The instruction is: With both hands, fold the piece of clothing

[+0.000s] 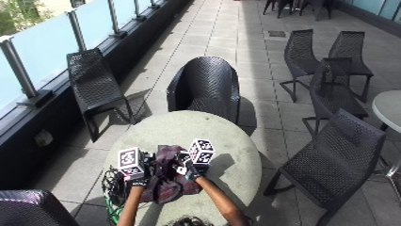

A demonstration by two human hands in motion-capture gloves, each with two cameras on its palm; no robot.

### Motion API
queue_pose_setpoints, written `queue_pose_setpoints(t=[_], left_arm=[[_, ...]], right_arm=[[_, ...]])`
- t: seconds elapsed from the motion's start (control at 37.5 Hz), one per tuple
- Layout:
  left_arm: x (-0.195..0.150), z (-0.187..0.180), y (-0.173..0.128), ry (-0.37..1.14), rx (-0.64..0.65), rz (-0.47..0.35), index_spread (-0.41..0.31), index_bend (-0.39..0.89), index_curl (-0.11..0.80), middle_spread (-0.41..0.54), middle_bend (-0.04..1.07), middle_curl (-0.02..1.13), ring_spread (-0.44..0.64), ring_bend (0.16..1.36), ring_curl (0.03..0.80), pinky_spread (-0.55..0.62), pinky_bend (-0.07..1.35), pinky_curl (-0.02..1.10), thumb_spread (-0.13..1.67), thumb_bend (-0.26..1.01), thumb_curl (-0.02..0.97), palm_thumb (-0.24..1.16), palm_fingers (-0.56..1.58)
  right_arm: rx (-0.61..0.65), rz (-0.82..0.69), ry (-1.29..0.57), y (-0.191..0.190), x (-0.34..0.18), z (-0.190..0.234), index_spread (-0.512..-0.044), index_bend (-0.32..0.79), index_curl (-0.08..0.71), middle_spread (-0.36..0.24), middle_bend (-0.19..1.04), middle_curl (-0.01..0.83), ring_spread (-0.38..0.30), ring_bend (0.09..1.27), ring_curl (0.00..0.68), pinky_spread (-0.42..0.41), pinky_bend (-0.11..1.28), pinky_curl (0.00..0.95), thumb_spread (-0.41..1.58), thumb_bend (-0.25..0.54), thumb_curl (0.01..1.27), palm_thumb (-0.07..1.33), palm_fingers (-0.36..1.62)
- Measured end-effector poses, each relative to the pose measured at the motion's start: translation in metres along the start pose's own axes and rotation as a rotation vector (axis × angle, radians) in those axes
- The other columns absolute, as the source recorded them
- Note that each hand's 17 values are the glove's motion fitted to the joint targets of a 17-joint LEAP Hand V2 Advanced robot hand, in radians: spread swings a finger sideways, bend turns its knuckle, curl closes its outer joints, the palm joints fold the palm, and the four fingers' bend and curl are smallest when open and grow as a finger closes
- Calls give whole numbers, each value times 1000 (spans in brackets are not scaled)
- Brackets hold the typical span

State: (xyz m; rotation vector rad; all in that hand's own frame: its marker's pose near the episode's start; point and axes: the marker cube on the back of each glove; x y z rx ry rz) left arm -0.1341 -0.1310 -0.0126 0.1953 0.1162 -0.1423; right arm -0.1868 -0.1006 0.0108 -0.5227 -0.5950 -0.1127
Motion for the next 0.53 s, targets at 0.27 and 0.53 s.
queue_pose_setpoints(t=[0.27,0.53], left_arm=[[55,13,6,-50,5,116,-124,151,366,-56,160,326,49,528,344,202,280,417,1568,112,278,548,570],[121,14,17,-179,-3,192,-123,132,354,-61,156,324,49,531,342,197,310,425,1538,88,285,518,566]], right_arm=[[456,80,515,-29,137,-86,-304,182,263,-99,310,439,-71,451,387,104,419,379,1171,-18,415,584,601],[588,265,511,45,213,-144,-341,211,321,-81,220,405,11,230,311,206,322,342,1306,-10,368,568,411]])
